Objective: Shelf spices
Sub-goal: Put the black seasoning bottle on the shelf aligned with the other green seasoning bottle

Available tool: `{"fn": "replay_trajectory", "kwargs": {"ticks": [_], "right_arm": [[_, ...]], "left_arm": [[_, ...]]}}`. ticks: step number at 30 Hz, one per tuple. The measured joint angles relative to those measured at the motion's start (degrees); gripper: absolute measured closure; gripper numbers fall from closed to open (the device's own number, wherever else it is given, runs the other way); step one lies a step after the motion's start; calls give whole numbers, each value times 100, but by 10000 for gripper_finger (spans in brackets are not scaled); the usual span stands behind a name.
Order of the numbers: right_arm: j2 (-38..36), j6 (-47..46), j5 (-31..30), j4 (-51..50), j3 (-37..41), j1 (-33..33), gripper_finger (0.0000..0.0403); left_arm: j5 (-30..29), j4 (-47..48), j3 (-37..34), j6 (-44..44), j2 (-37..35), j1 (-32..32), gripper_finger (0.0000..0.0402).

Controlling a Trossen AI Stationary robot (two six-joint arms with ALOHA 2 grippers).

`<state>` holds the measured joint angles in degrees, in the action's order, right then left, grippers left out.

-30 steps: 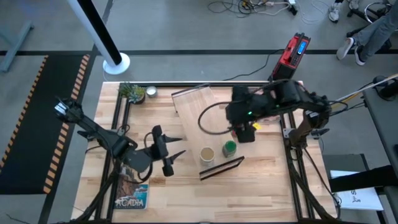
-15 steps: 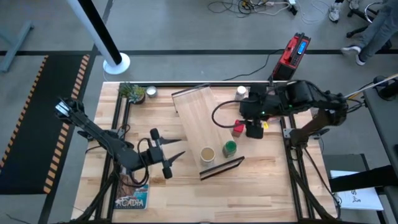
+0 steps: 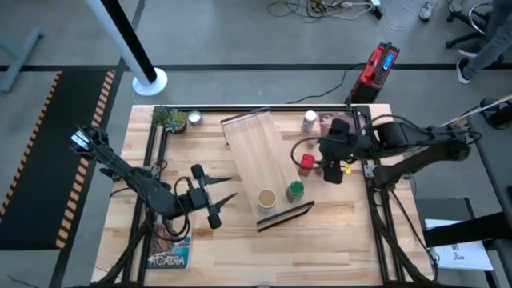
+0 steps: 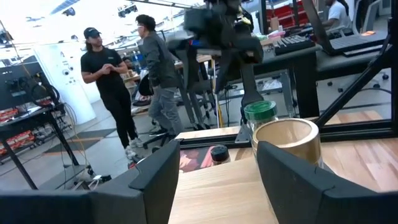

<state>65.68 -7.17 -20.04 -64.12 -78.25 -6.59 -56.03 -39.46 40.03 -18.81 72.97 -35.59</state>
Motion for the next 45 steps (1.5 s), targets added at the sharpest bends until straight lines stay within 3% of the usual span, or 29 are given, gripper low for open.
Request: {"fn": "replay_trajectory", "kwargs": {"ticks": [7, 11, 22, 32, 35, 40, 45], "right_arm": [[-765, -249, -45, 885, 1618, 0, 108], [-1097, -634, -398, 1051, 2234, 0, 109], [-1596, -1883, -538, 1290, 3485, 0, 117], [-2239, -1944, -914, 2367, 4291, -2, 104], [-2508, -1942, -964, 2630, 4558, -63, 111], [-2952, -1913, -1000, 2906, 4925, -211, 124], [-3271, -2244, -993, 3061, 5123, -304, 130]], "left_arm": [[-7, -1, 57, 46, 0, 15, 198], [-42, 1, 132, 171, 1, 26, 198], [-346, 337, 223, 828, 0, 46, 198], [-379, 960, 232, 1773, -114, 49, 198], [-252, 1772, 232, 2564, -358, 74, 198], [501, 3258, 234, 3976, -880, 277, 198], [1306, 3777, 234, 4450, -1135, 523, 198]]}}
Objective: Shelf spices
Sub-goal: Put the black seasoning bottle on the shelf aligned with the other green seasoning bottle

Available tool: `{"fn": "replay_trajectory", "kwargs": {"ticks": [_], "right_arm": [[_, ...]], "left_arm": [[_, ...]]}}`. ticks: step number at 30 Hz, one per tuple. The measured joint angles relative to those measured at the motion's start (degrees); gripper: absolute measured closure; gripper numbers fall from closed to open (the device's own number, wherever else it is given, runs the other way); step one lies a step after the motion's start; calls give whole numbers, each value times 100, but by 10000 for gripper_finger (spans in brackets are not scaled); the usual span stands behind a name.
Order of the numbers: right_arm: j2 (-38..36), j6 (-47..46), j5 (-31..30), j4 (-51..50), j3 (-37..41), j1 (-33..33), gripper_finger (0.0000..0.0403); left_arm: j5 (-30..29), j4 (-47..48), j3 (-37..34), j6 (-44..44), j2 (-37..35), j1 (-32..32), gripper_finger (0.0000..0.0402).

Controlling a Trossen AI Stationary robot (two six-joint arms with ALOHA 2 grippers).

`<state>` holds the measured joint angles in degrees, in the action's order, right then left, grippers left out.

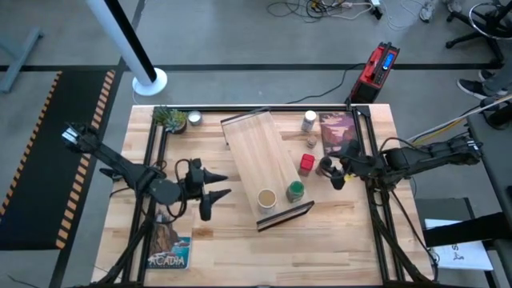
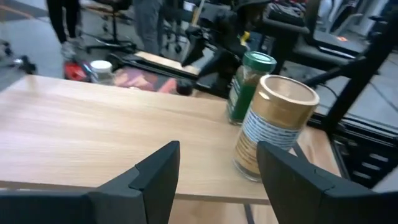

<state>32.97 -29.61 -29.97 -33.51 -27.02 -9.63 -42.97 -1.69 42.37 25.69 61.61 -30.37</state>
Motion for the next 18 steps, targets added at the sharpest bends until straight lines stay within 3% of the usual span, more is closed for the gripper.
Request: {"fn": "replay_trajectory", "kwargs": {"ticks": [11, 18], "right_arm": [[180, -895, -324, -52, 477, 0, 109], [420, -988, -432, 465, 875, 0, 97]], "left_arm": [[1703, 18, 0, -117, 27, 719, 198], [1853, 13, 0, -148, 23, 832, 198]]}}
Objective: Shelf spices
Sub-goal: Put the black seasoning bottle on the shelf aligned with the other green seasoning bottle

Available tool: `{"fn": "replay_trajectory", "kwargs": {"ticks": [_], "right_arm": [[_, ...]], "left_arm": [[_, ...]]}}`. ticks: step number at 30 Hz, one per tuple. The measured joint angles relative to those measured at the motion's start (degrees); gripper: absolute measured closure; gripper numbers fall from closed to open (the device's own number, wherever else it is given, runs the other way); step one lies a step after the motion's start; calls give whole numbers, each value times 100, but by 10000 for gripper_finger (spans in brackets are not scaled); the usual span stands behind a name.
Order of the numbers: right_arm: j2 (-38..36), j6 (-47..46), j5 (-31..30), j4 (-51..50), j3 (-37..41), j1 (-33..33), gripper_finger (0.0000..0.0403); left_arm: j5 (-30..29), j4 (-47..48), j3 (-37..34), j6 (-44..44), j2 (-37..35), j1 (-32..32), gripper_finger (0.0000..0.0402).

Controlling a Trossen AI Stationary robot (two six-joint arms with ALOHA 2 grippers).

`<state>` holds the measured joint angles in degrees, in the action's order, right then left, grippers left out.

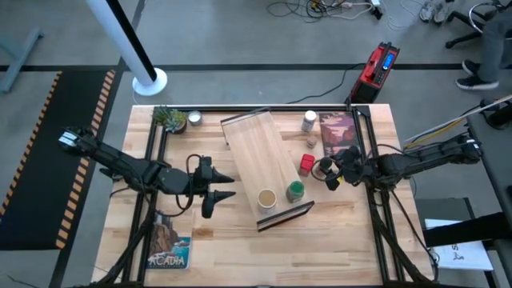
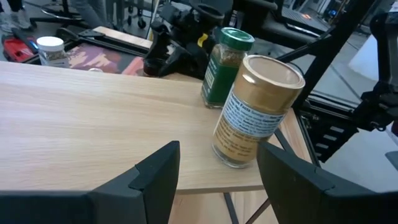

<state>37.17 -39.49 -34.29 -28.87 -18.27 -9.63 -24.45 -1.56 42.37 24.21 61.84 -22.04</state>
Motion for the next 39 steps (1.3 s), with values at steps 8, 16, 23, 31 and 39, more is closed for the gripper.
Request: {"fn": "replay_trajectory", "kwargs": {"ticks": [8, 16, 23, 31, 39], "right_arm": [[228, 311, 67, 1185, 429, 0, 97], [289, 407, -41, 1295, 397, 17, 140], [573, 459, -43, 1341, 397, 28, 169], [756, 713, -172, 1631, 397, 28, 218], [748, 715, -159, 1587, 380, 28, 219]], "left_arm": [[-7, -11, 0, 28, 4, 4, 198], [-10, -11, 0, 11, 4, 4, 198], [-11, -2, 0, 9, 4, 4, 198], [-9, -4, 0, 28, 4, 4, 198], [-7, -5, -2, 31, 4, 4, 198]]}}
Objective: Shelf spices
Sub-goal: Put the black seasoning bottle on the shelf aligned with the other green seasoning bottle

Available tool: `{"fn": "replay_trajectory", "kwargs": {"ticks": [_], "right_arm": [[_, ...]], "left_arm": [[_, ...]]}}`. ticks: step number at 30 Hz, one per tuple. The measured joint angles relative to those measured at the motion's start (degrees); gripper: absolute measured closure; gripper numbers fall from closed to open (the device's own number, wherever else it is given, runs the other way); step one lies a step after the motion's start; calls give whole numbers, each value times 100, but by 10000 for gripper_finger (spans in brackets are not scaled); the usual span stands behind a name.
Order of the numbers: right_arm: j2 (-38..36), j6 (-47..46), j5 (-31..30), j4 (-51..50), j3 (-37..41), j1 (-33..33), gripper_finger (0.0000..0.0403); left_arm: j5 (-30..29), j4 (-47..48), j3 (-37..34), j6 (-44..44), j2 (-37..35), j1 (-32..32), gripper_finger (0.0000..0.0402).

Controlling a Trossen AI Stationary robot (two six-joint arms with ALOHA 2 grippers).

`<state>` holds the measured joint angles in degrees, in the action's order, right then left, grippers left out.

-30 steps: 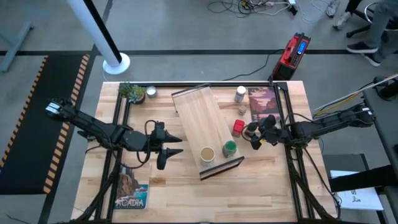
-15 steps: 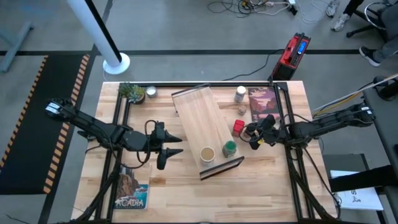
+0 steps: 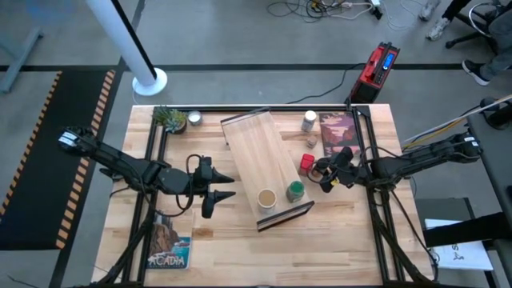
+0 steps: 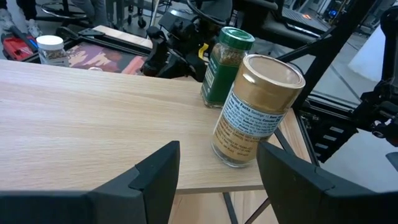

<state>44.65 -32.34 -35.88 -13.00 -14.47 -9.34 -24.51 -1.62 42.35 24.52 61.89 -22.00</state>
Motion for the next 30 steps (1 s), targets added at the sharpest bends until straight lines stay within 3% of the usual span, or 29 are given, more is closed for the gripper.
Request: {"fn": "replay_trajectory", "kwargs": {"ticks": [4, 14, 24, 30], "right_arm": [[-40, 26, 132, -308, -296, 0, 219], [-53, 812, 161, -1922, -1992, -4, 217], [-17, 3275, 659, -1439, -2994, 0, 216], [4, 4024, 1291, -1036, -3221, 269, 218]], "left_arm": [[2, -2, 0, 39, 0, 0, 198], [4, -3, 0, 133, 0, -4, 198], [-51, -50, -5, 212, 1, -3, 198], [-71, -241, -5, 324, 0, -2, 198]]}}
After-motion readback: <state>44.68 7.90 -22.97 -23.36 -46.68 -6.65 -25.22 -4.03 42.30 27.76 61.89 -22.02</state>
